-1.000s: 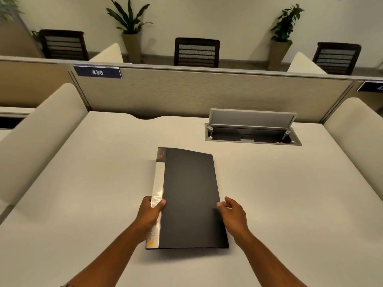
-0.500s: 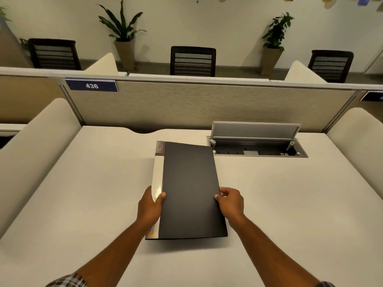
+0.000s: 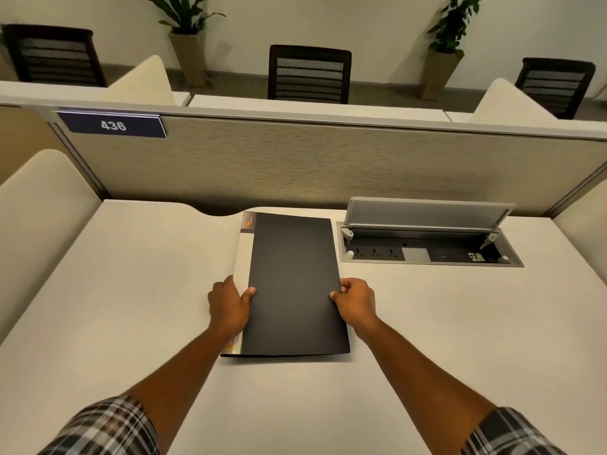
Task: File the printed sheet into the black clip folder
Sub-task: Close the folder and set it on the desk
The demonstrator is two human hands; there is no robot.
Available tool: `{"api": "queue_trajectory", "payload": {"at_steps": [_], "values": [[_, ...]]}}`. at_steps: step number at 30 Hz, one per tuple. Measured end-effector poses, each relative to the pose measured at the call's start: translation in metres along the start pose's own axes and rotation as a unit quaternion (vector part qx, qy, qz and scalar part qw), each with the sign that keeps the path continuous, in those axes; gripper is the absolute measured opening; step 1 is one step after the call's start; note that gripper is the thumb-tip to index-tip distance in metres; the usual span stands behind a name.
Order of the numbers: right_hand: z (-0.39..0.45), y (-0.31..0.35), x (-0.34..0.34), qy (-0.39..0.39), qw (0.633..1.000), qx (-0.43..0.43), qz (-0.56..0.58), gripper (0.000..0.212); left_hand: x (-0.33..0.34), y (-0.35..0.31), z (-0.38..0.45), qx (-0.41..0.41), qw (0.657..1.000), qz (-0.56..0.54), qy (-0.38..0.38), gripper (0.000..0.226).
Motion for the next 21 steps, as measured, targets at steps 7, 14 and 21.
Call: {"api": "queue_trajectory", "payload": {"at_steps": [7,14,21], "values": [[0.033,0.006,0.007,-0.020,0.998,-0.009,-0.062,0.030,0.011,-0.014,0.024,0.012,1.000,0.017,-0.024,0.051],[0.047,0.001,0.017,-0.057,0.996,-0.004,-0.065,0.037,0.018,-0.014,0.031,0.004,0.999,0.015,-0.033,0.058],[0.047,0.001,0.018,-0.050,0.995,-0.009,-0.081,0.040,0.014,-0.014,0.032,0.003,0.999,0.037,-0.037,0.060]]}}
Point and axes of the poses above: each hand's wrist, its own z-axis towards the middle knuckle, its own x-axis out of the palm, y = z × x, the point moved 1 cm from there along z, towards the middle knuckle, and after that the axes turned 3 degrees about y, right-handed, at the moved point
